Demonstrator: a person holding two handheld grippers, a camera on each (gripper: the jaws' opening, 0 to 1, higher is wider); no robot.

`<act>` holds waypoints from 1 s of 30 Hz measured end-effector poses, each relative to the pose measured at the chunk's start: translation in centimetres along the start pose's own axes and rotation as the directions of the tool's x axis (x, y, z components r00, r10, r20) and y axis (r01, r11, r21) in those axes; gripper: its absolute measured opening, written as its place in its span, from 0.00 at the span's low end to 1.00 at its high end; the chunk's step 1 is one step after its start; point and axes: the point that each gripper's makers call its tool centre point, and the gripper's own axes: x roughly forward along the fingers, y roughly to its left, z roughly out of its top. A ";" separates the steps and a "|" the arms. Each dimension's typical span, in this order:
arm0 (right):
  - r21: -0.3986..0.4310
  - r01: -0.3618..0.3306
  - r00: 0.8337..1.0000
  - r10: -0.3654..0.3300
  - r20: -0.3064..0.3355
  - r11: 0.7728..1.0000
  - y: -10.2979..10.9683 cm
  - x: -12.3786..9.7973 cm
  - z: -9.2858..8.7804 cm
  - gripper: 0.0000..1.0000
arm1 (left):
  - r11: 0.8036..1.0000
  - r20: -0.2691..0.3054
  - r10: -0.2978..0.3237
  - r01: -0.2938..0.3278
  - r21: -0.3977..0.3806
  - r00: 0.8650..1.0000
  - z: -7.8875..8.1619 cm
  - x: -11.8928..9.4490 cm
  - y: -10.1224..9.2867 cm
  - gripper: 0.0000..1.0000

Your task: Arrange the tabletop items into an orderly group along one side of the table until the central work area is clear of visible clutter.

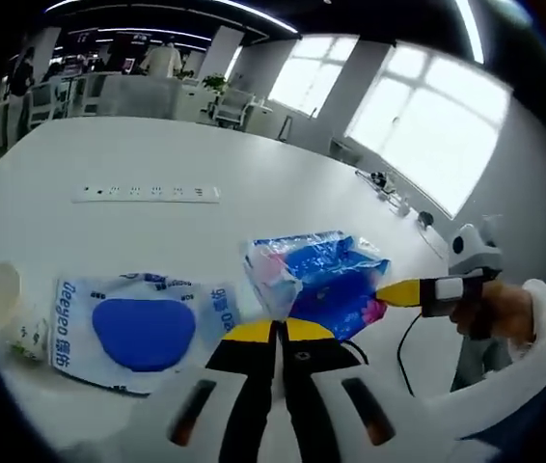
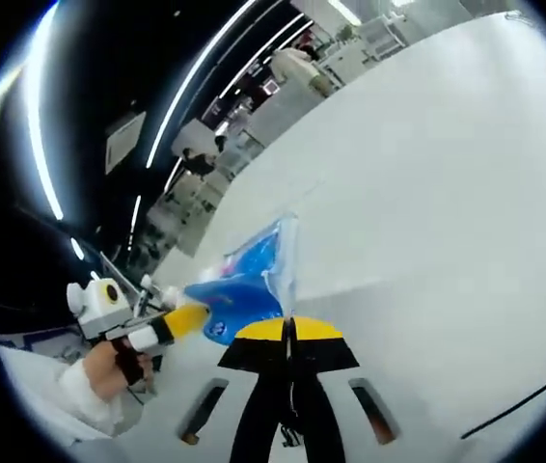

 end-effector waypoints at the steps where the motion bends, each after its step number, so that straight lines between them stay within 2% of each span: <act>1: -0.003 0.007 1.000 -0.007 0.003 1.000 -0.3 0.0 0.3 0.00 | 1.000 -0.008 -0.001 0.001 0.003 1.000 0.0 0.3 -0.1 0.00; 8: -0.007 0.039 0.999 -0.039 -0.002 0.999 -2.0 0.5 0.8 0.00 | 1.000 -0.039 -0.005 0.005 0.008 0.999 0.0 2.2 0.0 0.00; 16: -0.027 0.077 0.996 -0.078 -0.050 0.997 -4.0 1.5 0.3 0.00 | 1.000 -0.102 -0.016 0.016 -0.002 0.995 -1.4 4.0 0.4 0.02; 19: -0.053 0.092 0.993 -0.096 -0.070 0.994 -4.7 2.0 0.1 0.00 | 0.999 -0.124 -0.031 0.026 -0.043 0.992 -1.9 4.6 0.5 0.04; 30: -0.065 0.124 0.985 -0.130 -0.110 0.990 -6.7 2.8 -0.5 0.00 | 0.997 -0.161 -0.034 0.022 -0.076 0.986 -3.0 5.7 0.7 0.10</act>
